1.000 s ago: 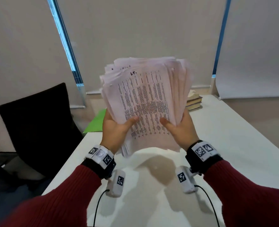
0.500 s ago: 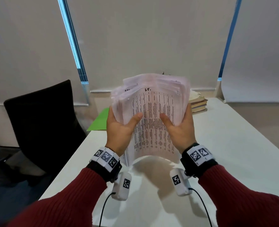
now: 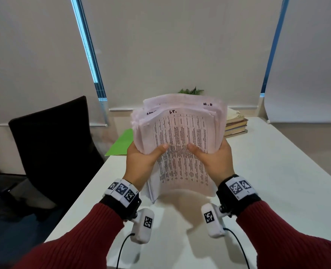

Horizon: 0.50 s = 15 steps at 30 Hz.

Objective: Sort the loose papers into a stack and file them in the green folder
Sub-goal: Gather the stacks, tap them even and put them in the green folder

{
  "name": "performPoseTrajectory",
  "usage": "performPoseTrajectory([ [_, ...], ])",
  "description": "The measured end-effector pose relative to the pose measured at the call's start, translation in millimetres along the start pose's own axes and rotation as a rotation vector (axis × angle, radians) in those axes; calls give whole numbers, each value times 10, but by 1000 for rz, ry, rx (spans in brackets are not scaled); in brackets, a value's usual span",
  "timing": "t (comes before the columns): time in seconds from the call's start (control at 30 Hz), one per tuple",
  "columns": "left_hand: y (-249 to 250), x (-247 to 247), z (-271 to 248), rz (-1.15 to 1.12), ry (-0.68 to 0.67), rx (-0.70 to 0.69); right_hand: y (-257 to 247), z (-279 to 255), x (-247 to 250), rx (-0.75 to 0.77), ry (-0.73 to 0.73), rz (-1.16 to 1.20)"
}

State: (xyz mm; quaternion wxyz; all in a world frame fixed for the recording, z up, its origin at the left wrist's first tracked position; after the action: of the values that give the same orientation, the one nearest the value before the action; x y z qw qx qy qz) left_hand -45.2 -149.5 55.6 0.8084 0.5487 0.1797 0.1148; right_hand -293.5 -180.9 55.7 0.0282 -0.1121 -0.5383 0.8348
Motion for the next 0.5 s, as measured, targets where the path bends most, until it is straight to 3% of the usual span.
performPoseTrajectory([
  [0.23,-245,98,-12,97,-19,58,573,-158,68,-161,-182,-194],
  [0.37,-161,119,29,26,63,35,589,-152,254,-202,-122,-109],
  [0.5,-56,127,65,-244,119,80,554,-105,486,-263,22,143],
])
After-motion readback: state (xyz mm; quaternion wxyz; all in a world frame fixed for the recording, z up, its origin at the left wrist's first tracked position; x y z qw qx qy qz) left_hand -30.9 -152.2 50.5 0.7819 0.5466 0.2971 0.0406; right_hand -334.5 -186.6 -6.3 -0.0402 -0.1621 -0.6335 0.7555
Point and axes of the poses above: each hand's wrist, its own z-axis towards the middle knuckle, its own x-axis out of the back of the hand, y = z × x, the point moved 10 cm from there along z, towards the middle knuckle, and after that the axes turned 7 degrees about y, right-handed, at the moved point
